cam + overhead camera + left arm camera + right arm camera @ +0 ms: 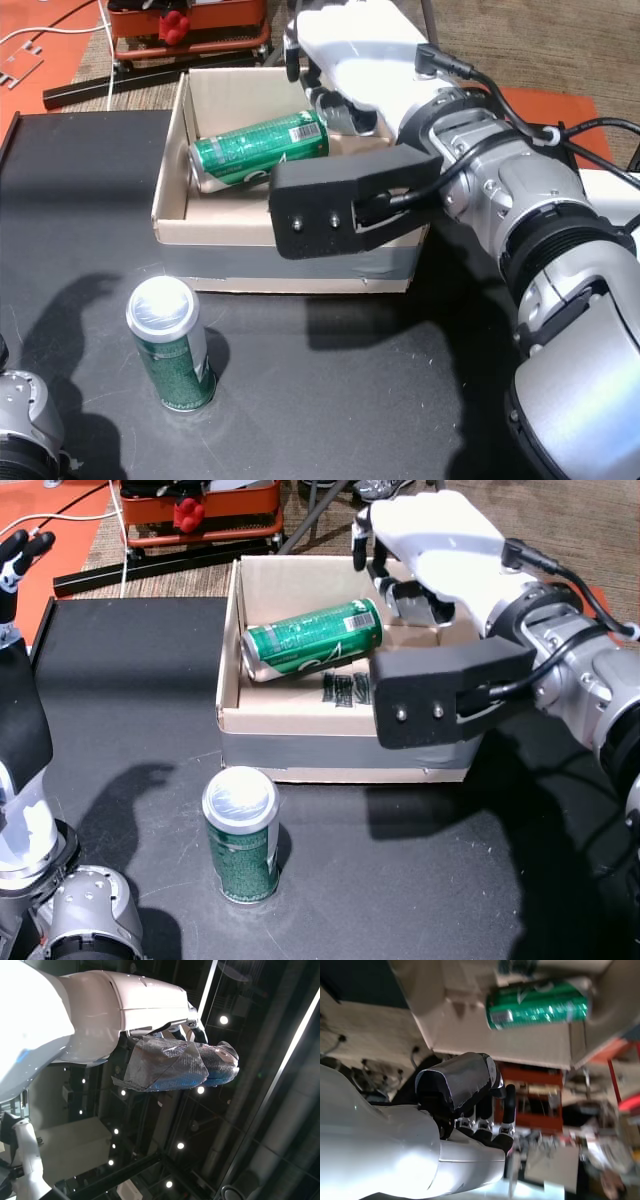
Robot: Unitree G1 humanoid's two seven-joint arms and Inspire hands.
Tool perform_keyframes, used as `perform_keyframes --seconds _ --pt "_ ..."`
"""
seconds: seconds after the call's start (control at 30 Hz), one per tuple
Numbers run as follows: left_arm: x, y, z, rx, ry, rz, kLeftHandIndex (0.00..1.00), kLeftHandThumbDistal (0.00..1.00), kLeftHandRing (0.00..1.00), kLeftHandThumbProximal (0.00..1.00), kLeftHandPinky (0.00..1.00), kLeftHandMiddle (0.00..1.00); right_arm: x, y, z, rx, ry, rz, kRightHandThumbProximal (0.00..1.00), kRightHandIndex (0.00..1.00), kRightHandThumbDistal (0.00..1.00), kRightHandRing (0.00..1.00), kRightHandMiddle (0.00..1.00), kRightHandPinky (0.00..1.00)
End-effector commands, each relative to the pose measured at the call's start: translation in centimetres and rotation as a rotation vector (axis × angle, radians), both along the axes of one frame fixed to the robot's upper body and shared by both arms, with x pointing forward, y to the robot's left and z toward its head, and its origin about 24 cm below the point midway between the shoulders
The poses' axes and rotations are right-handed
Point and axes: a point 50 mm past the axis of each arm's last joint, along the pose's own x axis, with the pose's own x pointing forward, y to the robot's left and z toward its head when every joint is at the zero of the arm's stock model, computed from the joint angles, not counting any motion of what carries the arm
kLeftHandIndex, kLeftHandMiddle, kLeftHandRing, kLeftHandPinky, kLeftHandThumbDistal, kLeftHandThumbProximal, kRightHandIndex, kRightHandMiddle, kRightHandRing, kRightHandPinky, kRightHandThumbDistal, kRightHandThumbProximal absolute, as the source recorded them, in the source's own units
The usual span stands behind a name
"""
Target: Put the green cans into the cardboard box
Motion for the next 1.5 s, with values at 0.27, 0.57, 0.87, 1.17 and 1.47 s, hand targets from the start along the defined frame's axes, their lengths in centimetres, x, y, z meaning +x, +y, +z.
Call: perform_keyframes --seconds 0.27,0.57,0.87,1.17,1.47 --pt "0.6 -3.0 0.6 -0.057 -0.025 -0.04 0.7 0.28 0.86 0.81 0.86 0.76 -4.3 -4.9 -2.2 0.471 -0.168 0.093 0.0 0.31 0.46 0.35 0.31 0.38" --pt "0.4 -2.9 0.3 -0.055 0.008 -0.013 0.67 0.26 0.84 0.76 0.85 0.73 -14.2 -9.8 -4.3 1.073 -0.29 0.369 0.0 0.3 0.52 0.36 0.32 0.42" --pt "0.4 -2.4 0.1 -0.003 0.039 0.005 0.67 0.31 0.85 0.85 0.88 0.75 -17.8 -11.6 -4.4 1.329 -0.406 0.444 0.0 0.31 0.53 0.44 0.36 0.54" --pt "0.4 -1.9 -0.3 0.079 0.096 0.016 0.66 0.39 0.86 0.73 0.89 0.74 -18.9 -11.8 -4.6 1.376 -0.416 0.444 0.0 0.27 0.54 0.39 0.3 0.5" --pt "1.5 -1.8 -0.2 0.153 0.191 0.049 0.62 0.69 0.7 0.32 0.76 0.66 -18.8 -11.9 -4.8 1.382 -0.414 0.443 0.0 0.25 0.59 0.37 0.28 0.49"
